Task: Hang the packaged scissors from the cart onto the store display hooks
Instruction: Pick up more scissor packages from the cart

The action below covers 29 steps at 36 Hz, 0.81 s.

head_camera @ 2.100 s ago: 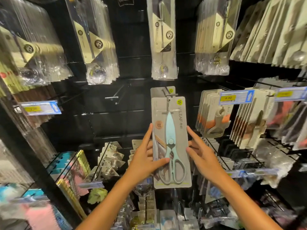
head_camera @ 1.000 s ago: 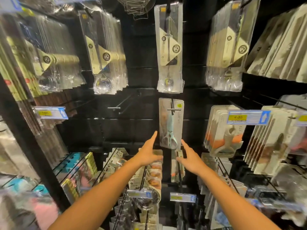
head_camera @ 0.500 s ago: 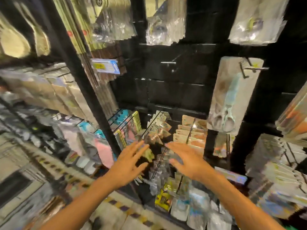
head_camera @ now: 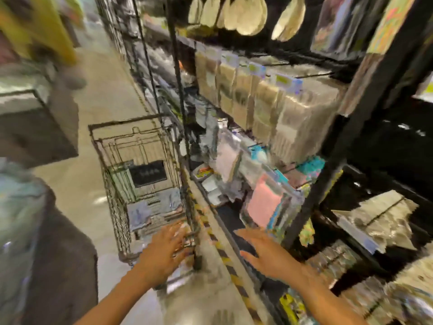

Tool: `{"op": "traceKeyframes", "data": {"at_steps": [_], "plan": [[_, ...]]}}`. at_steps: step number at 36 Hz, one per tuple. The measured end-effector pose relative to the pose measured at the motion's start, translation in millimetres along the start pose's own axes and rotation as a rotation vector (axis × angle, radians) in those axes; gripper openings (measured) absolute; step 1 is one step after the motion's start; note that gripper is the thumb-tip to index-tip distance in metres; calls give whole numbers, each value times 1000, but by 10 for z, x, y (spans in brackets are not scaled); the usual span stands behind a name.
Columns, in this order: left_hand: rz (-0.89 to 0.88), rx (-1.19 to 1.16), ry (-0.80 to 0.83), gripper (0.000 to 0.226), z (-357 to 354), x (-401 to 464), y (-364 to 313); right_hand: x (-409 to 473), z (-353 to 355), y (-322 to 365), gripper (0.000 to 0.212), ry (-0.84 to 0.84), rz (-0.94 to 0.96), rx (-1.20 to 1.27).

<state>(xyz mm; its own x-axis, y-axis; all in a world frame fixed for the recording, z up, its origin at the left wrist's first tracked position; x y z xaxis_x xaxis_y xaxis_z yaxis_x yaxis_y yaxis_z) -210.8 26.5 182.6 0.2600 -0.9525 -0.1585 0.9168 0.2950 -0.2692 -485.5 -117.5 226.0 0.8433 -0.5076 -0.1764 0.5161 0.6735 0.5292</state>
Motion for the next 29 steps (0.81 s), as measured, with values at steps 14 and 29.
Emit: {"op": "traceKeyframes", "data": {"at_steps": [14, 29], "plan": [[351, 9, 11, 72, -278, -536, 1920, 1702, -911, 740, 64, 263, 125, -106], [525, -80, 147, 75, -522, 87, 2360, 3058, -1270, 467, 55, 418, 194, -99]]}}
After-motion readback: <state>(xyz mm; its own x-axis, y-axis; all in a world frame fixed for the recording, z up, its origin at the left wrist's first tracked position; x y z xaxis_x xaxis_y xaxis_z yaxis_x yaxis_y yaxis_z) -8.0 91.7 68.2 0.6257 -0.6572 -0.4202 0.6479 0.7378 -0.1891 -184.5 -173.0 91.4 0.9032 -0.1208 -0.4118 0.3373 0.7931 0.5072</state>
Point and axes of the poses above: each hand's wrist, its own x-axis towards the middle knuckle, its own z-axis out of the back of the hand, y = z × x, the point moved 3 cm from there along x, towards the middle knuckle, and after that the axes turned 5 degrees about z, right-handed, at the moved point
